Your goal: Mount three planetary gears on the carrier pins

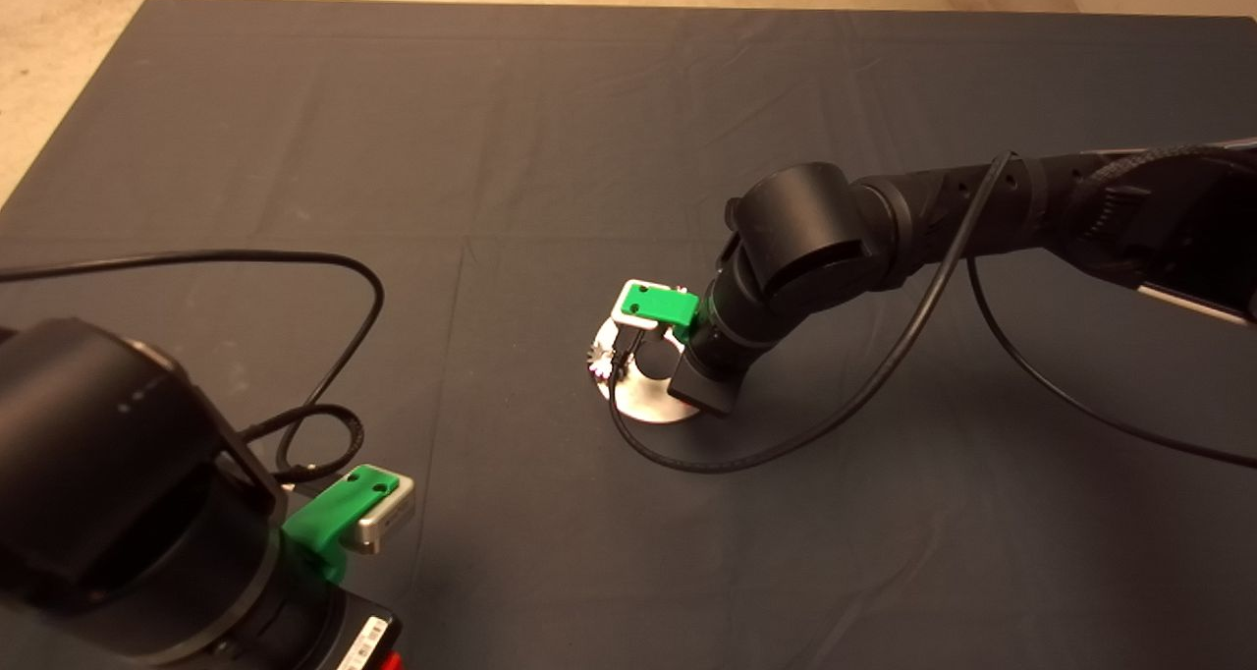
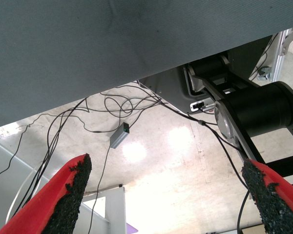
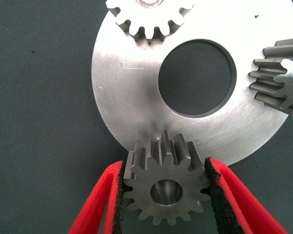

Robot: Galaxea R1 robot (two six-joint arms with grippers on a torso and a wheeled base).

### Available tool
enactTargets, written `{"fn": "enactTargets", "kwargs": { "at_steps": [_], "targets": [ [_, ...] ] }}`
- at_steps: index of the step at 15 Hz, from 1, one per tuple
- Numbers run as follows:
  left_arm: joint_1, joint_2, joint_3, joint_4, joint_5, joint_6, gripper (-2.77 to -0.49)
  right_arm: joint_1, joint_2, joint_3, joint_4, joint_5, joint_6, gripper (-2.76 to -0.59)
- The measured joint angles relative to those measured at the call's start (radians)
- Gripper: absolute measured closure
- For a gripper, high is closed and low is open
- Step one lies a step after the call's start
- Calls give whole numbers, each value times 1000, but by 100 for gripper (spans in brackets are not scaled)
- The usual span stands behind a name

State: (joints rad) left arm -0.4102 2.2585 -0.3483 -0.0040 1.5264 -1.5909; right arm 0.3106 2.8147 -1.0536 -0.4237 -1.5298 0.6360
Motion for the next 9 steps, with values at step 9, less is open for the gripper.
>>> {"fn": "enactTargets", "kwargs": {
  "at_steps": [9],
  "targets": [
    [0, 2, 0, 0, 0, 0, -219, 0, -14, 4, 0, 10, 0, -102]
  ]
}}
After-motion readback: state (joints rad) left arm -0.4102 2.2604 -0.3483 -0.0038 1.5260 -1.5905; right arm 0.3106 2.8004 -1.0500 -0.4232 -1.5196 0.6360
